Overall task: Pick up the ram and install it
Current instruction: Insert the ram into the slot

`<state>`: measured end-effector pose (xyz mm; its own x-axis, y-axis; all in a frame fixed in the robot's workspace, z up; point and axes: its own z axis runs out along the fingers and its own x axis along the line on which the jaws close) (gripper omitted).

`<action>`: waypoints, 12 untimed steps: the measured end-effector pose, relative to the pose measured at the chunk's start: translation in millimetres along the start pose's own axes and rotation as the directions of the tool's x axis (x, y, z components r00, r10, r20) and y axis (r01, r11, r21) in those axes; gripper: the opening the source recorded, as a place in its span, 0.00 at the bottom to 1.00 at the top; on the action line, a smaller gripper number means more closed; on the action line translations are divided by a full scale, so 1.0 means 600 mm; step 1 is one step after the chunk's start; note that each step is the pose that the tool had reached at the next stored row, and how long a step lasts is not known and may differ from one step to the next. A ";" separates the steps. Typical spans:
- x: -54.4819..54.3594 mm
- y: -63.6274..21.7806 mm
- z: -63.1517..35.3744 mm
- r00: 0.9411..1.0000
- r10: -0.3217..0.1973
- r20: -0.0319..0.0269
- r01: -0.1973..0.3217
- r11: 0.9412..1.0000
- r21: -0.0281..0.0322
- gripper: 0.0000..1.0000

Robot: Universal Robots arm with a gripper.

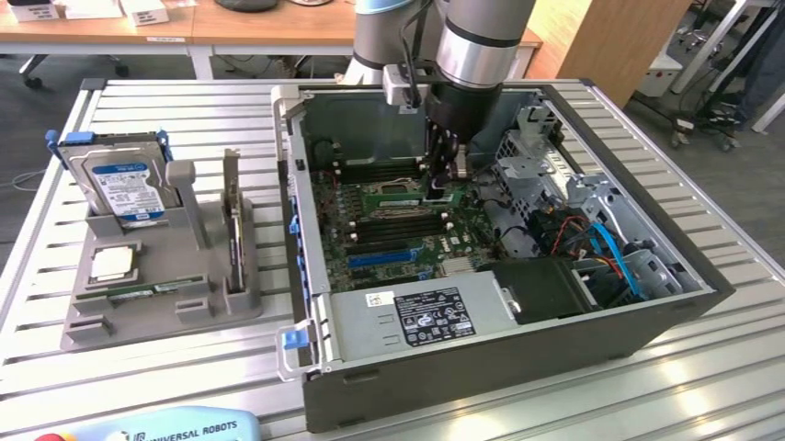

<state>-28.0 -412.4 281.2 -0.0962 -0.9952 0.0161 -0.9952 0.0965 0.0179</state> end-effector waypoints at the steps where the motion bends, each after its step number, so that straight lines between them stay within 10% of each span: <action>1: 0.000 0.000 0.000 1.000 0.000 0.000 0.000 1.000 0.000 0.11; 12: 0.000 0.000 0.000 0.998 -0.069 -0.002 0.069 0.998 0.001 0.11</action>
<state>-28.0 -412.4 281.0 -0.0273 -0.9995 0.0166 -0.9995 0.0275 0.0178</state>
